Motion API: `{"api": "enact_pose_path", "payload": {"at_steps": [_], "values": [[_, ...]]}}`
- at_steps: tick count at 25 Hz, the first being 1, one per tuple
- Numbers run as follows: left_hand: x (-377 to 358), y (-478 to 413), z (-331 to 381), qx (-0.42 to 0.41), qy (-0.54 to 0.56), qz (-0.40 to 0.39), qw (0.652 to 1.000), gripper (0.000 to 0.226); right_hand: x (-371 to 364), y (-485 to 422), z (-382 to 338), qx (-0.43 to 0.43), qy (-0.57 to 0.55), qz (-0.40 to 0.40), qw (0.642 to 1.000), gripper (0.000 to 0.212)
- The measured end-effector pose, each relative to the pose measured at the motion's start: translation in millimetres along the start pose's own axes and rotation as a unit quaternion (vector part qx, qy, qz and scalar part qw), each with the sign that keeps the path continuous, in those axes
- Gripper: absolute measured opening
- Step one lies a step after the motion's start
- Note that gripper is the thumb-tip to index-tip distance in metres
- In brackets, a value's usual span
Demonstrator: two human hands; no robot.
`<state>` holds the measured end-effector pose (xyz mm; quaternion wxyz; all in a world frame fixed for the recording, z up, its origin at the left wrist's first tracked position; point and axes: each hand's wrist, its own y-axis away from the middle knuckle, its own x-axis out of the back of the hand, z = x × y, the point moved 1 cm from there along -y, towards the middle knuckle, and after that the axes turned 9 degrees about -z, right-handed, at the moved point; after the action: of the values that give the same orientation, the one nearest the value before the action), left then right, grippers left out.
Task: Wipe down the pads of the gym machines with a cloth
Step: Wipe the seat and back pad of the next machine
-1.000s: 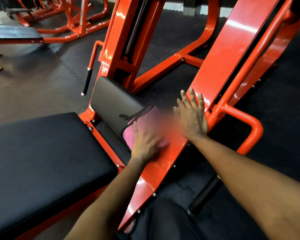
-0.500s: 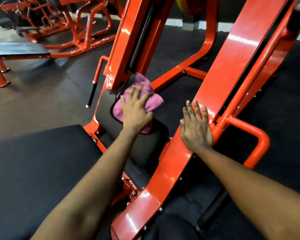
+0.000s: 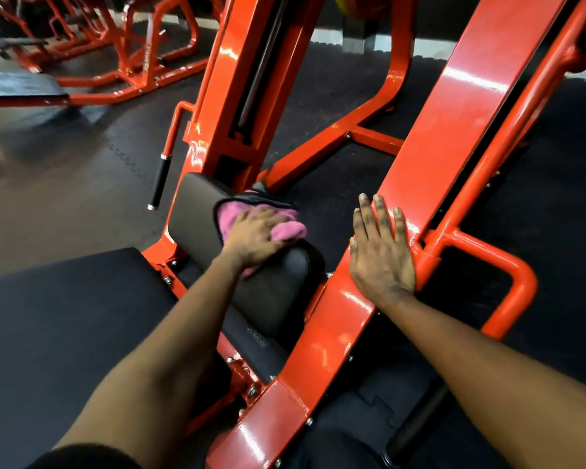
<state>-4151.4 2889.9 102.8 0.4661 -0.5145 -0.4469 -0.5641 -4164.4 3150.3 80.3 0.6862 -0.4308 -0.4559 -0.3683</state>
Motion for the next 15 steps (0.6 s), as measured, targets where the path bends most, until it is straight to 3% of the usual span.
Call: {"api": "enact_pose_path", "payload": {"at_steps": [2, 4, 9, 15], "values": [[2, -13, -6, 0.099, 0.025, 0.014, 0.995, 0.07, -1, -1, 0, 0.0, 0.008, -0.004, 1.0, 0.061], [-5, -14, 19, 0.138, 0.035, 0.045, 0.989, 0.061, 1, -1, -1, -0.005, 0.011, -0.011, 1.0, 0.061], [-24, 16, 57, -0.01, 0.055, 0.08, 0.995, 0.047, 3, -2, -3, -0.008, 0.001, -0.024, 1.0, 0.059], [-2, -22, -37, -0.068, 0.066, 0.041, 0.995, 0.049, 13, -24, -59, -0.171, -0.168, -0.001, 0.971, 0.053]]}}
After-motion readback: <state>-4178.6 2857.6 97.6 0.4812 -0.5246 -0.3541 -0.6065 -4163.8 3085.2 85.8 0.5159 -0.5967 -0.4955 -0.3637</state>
